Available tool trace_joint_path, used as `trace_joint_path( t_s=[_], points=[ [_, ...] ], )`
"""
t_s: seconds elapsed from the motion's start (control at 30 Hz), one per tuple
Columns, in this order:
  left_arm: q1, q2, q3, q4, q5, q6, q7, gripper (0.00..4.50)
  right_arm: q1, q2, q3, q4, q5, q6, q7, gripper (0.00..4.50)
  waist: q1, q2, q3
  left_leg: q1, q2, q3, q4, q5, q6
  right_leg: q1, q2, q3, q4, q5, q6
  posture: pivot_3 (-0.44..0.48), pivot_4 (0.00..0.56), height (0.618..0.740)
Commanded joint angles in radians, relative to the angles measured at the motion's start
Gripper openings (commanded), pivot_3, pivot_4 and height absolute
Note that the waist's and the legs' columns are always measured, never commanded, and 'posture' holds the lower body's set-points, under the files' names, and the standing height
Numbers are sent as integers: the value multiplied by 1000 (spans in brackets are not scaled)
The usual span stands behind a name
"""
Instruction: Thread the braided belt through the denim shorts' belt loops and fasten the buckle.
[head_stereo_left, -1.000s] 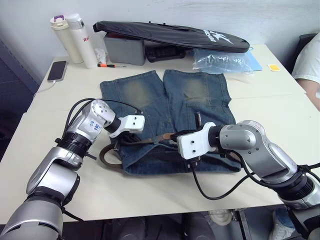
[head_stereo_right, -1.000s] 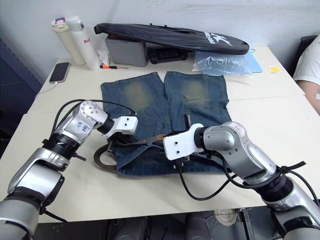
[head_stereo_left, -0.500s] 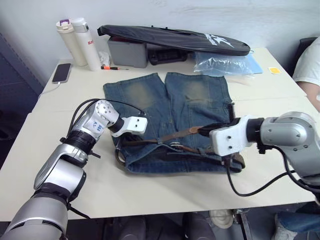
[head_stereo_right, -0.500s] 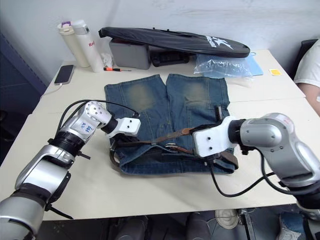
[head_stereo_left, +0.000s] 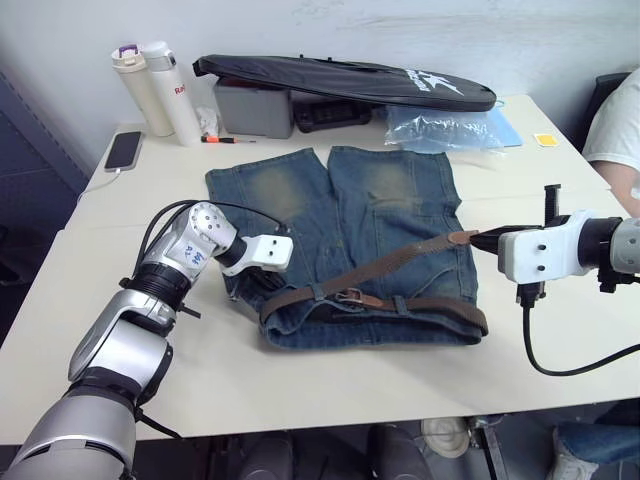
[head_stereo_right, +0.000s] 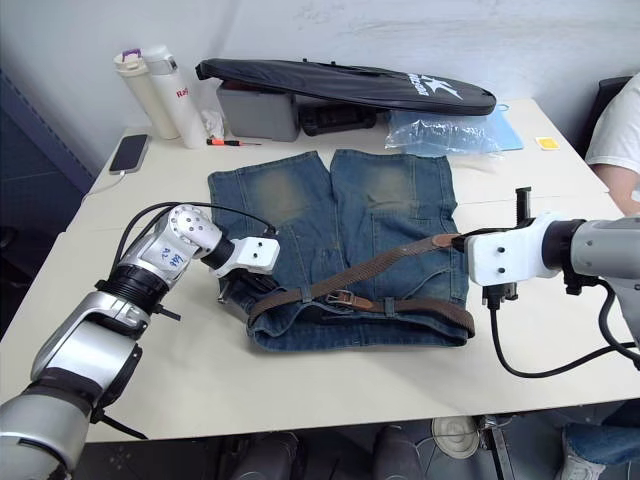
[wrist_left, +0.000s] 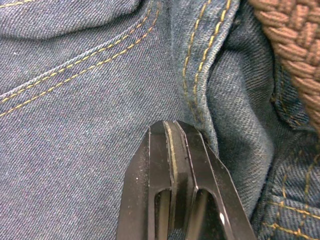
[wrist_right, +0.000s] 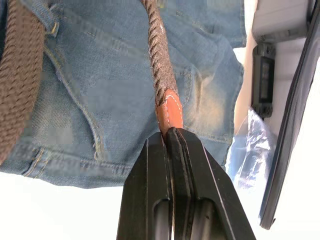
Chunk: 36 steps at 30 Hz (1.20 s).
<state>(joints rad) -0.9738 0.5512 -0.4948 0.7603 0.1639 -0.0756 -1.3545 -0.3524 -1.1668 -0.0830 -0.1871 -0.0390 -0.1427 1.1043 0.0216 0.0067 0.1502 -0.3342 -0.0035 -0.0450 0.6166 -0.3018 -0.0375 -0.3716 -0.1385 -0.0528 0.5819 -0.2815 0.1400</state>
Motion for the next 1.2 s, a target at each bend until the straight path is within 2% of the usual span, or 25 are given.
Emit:
trace_joint_path(
  t_s=[0.03, 0.1, 0.17, 0.23, 0.37, 0.47, 0.57, 0.7, 0.87, 1.03, 1.13, 1.2],
  points=[
    [34, -1, 26, 35, 16, 60, 25, 82, -75, 57, 58, -60, 20, -17, -11, 0, 0, 0, 0, 0, 0, 0, 0, 0, 0, 0, 0, 0, 0, 0, 0, 0, 150, 740],
    [24, -9, 90, 15, -56, 150, -11, 82, -86, 65, 70, -56, 12, -21, -9, 0, 1, 0, 0, 0, 0, 0, 0, 0, 0, -1, 0, 0, 1, 0, 0, 0, 150, 740],
    [9, -9, 155, -5, -115, 244, -31, 670, -98, 68, 78, -49, 9, -27, -8, 0, 0, -2, 2, -1, 0, 0, 2, 0, 0, -4, 0, 0, 2, 0, 0, 0, 150, 740],
    [-7, 25, 230, -50, -173, 296, -43, 1371, -115, 68, 83, -44, 13, -28, -3, 0, -1, -6, 5, -2, 0, 0, 2, 0, 0, -4, 1, 0, 3, 1, 0, 0, 150, 740],
    [-26, 76, 353, -189, -261, 391, -12, 3098, -142, 67, 91, -44, 27, -8, 9, 0, -6, -8, 6, -4, 0, 0, 0, -1, 0, -5, 1, 0, 0, 2, 1, 0, 150, 740],
    [-2, 38, 402, -385, -334, 515, 50, 4461, -173, 71, 110, -41, 21, 84, 18, 0, -4, -5, 6, -4, 0, 0, -3, -1, 0, -5, 1, 0, -4, 2, 2, 0, 150, 740],
    [41, -73, 387, -591, -342, 604, 201, 4461, -213, 92, 134, -57, 44, 203, 34, 0, 8, -5, 6, -4, 0, 0, -2, -2, -1, -3, 0, -1, -5, 2, 3, 0, 150, 740],
    [84, -200, 308, -758, -289, 670, 367, 4461, -253, 128, 154, -107, 82, 340, 45, 0, 3, -5, 6, -5, 0, 0, 2, -2, -1, -1, 0, 0, -7, 5, 4, 0, 150, 740],
    [96, -264, 214, -803, -201, 685, 515, 4461, -242, 134, 148, -167, 94, 422, 42, 0, -2, -2, 6, -4, 1, 1, 0, -2, -2, -3, 2, 2, -7, 5, 4, 0, 150, 740],
    [101, -268, 143, -798, -135, 644, 574, 4461, -222, 130, 136, -205, 94, 472, 27, 0, 2, -1, 6, -4, 1, 1, 0, -2, -3, -3, 2, 2, -8, 5, 4, 0, 150, 740],
    [93, -262, 129, -782, -117, 623, 587, 3696, -215, 125, 130, -214, 91, 485, 22, 0, 2, -1, 6, -4, 1, 1, 0, -2, -3, -3, 2, 2, -8, 5, 4, 0, 150, 740],
    [87, -262, 133, -773, -120, 617, 585, 2723, -213, 123, 128, -218, 90, 490, 20, 0, 3, -1, 6, -4, 1, 1, 0, -2, -3, -3, 2, 2, -8, 5, 4, 0, 150, 740]
  ],
)
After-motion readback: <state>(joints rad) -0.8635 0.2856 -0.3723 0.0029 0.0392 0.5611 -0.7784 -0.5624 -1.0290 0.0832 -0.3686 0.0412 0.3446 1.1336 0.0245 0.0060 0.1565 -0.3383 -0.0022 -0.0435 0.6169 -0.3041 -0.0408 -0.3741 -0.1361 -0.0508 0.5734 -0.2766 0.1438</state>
